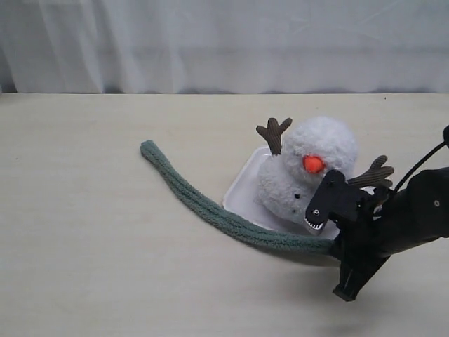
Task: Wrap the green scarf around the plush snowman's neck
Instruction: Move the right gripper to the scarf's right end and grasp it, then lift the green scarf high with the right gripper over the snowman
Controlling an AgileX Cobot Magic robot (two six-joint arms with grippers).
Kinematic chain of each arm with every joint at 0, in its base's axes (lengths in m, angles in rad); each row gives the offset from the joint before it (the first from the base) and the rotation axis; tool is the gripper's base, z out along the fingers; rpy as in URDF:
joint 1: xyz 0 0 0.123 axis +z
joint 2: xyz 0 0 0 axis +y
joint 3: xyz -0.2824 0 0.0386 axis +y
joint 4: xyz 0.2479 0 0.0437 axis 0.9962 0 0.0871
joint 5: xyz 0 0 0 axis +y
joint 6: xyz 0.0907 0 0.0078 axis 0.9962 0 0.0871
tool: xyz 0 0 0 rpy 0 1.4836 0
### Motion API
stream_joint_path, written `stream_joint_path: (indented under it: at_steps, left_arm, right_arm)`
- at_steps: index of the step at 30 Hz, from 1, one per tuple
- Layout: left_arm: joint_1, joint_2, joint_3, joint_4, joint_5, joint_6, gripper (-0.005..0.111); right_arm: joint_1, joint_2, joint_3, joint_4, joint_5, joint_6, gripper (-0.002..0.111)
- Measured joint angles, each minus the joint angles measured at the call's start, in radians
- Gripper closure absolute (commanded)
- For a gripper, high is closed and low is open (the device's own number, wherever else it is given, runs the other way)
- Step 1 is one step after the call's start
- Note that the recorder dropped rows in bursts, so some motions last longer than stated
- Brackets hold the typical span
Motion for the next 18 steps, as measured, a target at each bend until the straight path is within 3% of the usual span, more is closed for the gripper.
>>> stream_joint_path:
  at_steps: [13,15,18]
  left_arm:
    - [0.0,0.0,0.0,0.0,0.0,0.0,0.107]
    - [0.0,0.0,0.0,0.0,0.0,0.0,0.107]
    - [0.0,0.0,0.0,0.0,0.0,0.0,0.107]
  right_arm:
    - [0.0,-0.318,0.0,0.121,0.071,0.0,0.104]
    - [0.024,-0.408,0.0,0.127,0.083,-0.01,0.104]
    - [0.14,-0.548,0.002,0.133,0.087,-0.098,0.104]
